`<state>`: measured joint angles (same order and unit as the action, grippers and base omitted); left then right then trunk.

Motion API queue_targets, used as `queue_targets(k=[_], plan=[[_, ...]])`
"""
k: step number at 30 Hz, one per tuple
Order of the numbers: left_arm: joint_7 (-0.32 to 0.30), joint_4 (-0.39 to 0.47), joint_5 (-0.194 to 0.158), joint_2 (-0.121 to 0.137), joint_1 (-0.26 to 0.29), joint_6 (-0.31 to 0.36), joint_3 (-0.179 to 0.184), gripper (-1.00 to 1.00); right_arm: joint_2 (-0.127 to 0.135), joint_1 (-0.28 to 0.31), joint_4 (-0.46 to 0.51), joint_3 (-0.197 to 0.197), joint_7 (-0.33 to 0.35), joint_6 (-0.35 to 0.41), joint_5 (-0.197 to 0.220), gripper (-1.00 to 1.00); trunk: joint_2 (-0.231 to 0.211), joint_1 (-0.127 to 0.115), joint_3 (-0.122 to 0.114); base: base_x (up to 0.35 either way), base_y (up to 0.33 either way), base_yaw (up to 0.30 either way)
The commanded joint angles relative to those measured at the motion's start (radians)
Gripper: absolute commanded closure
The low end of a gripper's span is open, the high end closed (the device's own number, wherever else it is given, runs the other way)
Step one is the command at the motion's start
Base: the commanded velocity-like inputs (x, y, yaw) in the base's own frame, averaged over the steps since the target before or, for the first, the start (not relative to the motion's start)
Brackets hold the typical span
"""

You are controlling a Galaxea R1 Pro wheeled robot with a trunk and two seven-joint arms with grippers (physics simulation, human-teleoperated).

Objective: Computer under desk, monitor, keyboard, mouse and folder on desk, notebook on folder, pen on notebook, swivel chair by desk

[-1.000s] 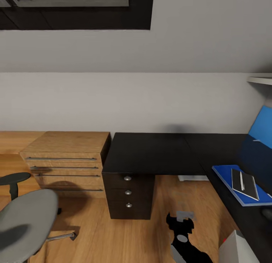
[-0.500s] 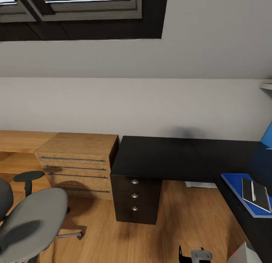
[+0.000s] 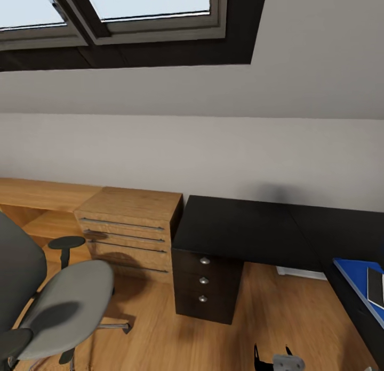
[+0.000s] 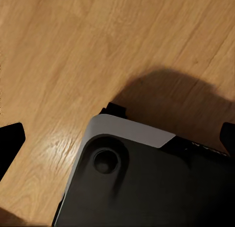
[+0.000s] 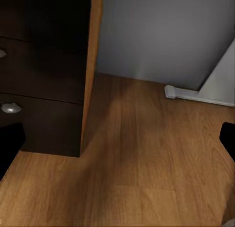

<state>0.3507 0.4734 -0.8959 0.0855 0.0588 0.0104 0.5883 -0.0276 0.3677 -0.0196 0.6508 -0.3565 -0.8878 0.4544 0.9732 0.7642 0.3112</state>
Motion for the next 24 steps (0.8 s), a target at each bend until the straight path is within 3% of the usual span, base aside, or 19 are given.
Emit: queue_targets(k=[1,4,12,15,18,19,24], plan=[[0.008,0.002,-0.006,0.001,0.001,0.001,0.009,-1.00,0.002,0.001,-0.002,0.009,-0.006,-0.009,0.003,-1.00,-0.006,-0.004,-0.003,0.000,0.000,0.253],[0.008,0.002,-0.006,-0.001,0.001,0.002,0.012,-1.00,0.025,0.001,-0.002,0.010,-0.006,-0.030,0.003,-1.00,-0.027,-0.015,-0.013,0.000,0.000,0.263],[0.009,0.002,-0.005,-0.003,0.001,-0.016,0.017,-1.00,0.038,0.000,-0.002,0.010,-0.008,-0.059,0.005,-1.00,-0.083,-0.046,-0.038,0.000,0.000,0.274],[0.009,0.001,0.006,-0.003,0.001,-0.108,0.021,-1.00,0.045,0.000,-0.002,0.009,-0.009,-0.069,0.006,-1.00,-0.104,-0.057,-0.048,0.000,0.000,0.279],[0.009,-0.004,0.023,-0.004,0.001,-0.312,0.023,-1.00,0.055,-0.004,-0.002,0.009,-0.011,-0.149,0.007,-1.00,-0.125,-0.069,-0.057,0.000,0.000,0.280],[0.010,-0.012,0.029,-0.005,0.001,-0.442,0.023,-1.00,0.058,-0.013,-0.002,0.009,-0.011,-0.159,0.008,-1.00,-0.132,-0.073,-0.060,0.000,0.000,0.281],[0.009,-0.068,0.034,-0.029,0.001,-0.630,0.033,-1.00,0.063,-0.017,-0.003,0.009,-0.012,-0.159,0.010,-1.00,-0.167,-0.092,-0.076,0.000,0.000,0.281]])
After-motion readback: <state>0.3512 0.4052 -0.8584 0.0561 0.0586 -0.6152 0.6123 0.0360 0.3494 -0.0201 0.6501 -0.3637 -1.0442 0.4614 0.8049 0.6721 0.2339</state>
